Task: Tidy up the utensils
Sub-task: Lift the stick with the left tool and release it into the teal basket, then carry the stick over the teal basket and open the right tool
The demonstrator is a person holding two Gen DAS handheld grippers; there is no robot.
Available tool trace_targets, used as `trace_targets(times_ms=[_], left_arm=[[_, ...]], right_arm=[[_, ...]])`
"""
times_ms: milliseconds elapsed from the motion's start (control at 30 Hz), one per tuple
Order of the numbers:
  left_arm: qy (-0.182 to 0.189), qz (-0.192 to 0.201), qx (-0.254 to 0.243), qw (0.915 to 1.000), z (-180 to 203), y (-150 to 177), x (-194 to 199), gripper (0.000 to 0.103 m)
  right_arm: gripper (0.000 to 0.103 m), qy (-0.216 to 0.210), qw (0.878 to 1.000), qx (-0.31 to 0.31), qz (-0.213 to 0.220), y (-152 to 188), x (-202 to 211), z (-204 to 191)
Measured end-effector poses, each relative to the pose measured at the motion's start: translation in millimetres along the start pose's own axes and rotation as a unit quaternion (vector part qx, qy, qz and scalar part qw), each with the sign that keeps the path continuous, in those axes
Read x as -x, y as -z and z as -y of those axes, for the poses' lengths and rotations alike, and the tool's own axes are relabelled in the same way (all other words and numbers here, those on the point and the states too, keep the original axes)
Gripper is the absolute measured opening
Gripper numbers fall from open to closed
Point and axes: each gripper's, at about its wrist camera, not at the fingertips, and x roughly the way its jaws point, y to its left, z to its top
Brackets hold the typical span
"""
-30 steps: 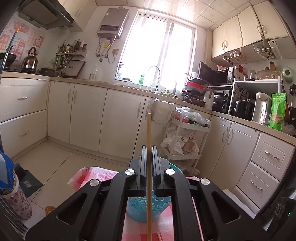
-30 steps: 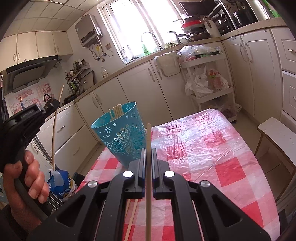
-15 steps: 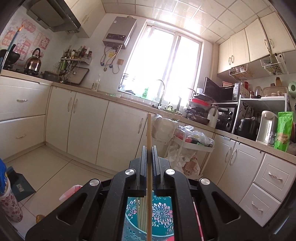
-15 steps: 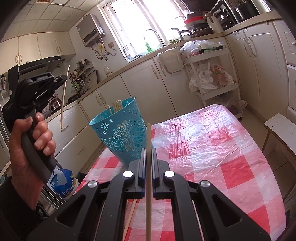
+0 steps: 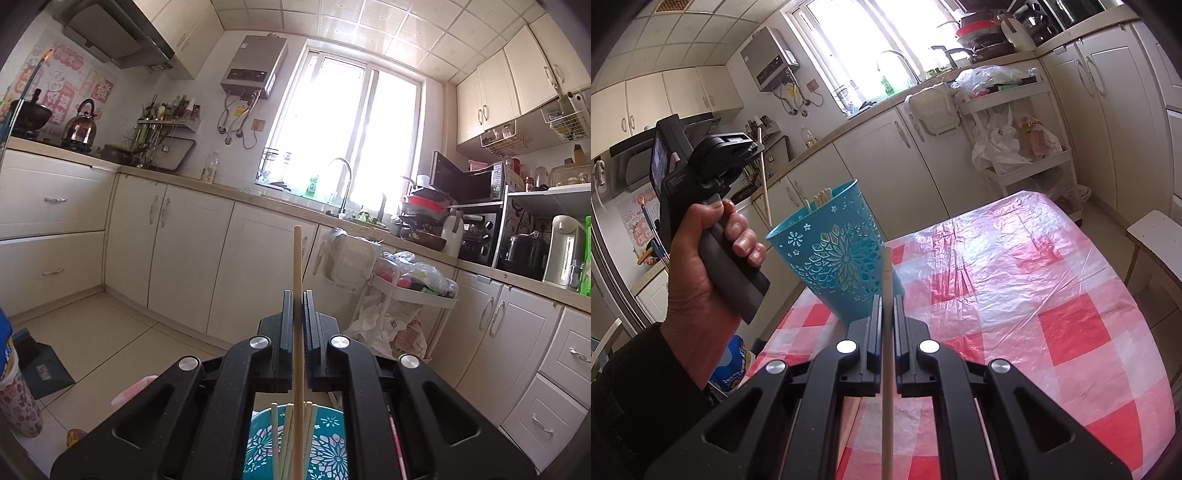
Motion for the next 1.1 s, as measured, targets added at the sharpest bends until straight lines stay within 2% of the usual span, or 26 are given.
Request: trace_targets(times_ms=[200, 367, 700, 800, 867, 1000, 1100], left_arm=[[-0.017, -0.022, -0.007, 0.9996, -2, 23, -13, 0.005], [-0.015, -0.038, -0.013, 0.9991, 0, 37, -12, 0.005], [-0.018, -0.058, -0.028, 0.9978, -13, 46, 25, 0.006], [-0.032, -0.080, -0.043, 0.9953, -23, 59, 41, 0.023], [-0.045, -0.098, -0.048, 0.9931, -32, 72, 53, 0.045], [-0.067, -0.092, -0.054, 0.9920, -47, 85, 82, 0.059], [-0.072, -0.105, -0.061, 0.9900, -52, 83, 94, 0.062]], right_arm=[[0.006, -0.003, 1.000, -0.009, -0.005, 2, -2, 6], [0.006, -0.003, 1.000, -0.014, -0.005, 1, -3, 7], [0.006, -0.005, 1.000, -0.016, -0.005, 1, -4, 8], [0.006, -0.005, 1.000, -0.018, -0.004, 1, -3, 8], [0.006, -0.005, 1.000, -0.018, -0.005, 1, -3, 7], [0.006, -0.003, 1.000, -0.017, -0.006, 0, -3, 7], [0.006, -0.001, 1.000, -0.019, -0.006, -2, -3, 6]])
